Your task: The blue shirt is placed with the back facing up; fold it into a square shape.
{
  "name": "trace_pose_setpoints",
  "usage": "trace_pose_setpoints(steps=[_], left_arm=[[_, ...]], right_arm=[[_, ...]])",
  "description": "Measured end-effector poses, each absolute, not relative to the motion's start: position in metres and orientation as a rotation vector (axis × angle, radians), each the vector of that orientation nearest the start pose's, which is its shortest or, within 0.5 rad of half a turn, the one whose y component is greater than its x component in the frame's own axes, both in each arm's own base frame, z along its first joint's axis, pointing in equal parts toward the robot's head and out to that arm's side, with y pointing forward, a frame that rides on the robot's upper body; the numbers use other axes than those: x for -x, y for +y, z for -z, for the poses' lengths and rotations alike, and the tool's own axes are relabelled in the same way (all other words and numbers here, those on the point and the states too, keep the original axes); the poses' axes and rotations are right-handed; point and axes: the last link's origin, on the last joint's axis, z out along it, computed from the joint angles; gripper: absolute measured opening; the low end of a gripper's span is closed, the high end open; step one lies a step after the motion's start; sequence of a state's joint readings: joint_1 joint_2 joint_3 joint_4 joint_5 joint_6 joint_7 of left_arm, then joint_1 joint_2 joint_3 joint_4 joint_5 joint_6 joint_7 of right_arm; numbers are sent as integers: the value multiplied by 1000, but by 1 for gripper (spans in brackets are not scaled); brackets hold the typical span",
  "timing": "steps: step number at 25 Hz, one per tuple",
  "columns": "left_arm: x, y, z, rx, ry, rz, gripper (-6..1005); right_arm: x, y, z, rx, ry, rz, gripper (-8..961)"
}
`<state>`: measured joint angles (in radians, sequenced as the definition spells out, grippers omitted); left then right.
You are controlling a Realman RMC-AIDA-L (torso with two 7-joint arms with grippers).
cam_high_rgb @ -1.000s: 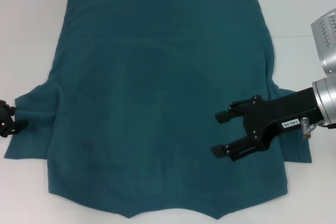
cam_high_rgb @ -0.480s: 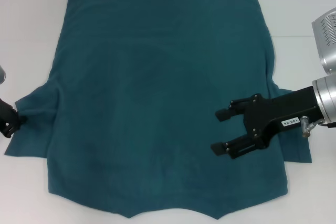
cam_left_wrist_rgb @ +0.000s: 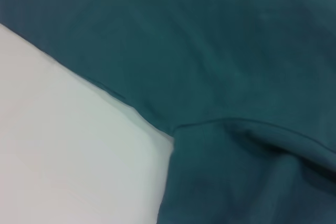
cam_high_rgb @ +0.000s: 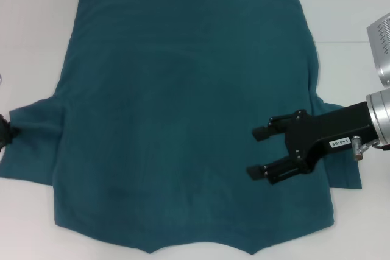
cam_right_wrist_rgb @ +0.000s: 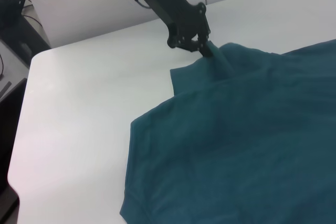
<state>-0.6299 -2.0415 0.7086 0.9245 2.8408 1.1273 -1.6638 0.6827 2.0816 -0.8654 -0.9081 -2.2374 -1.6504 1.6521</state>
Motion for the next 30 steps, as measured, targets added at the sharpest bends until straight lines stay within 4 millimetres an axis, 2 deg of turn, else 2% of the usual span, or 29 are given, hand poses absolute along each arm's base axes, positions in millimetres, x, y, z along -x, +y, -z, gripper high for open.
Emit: trace_pose_setpoints(steps=[8,16,23,27,30], left_arm=[[302,398,-99,2385,-474,-592,45],[277,395,-97,2454,-432,-663,45],[262,393,-106,2468,-452,-715,46],[251,396,-103,2482,-459,-710,46],[239,400,-88,2490,-452,-722,45]], right_arm=[[-205,355,-4,3008,482,-262,928],[-213,349,-5,2989,516,-304,928],[-218,347,-6,2982,520,-309,928],[-219,346,-6,2983,504,-307,928],[-220,345,-5,2987,496,-308,928]])
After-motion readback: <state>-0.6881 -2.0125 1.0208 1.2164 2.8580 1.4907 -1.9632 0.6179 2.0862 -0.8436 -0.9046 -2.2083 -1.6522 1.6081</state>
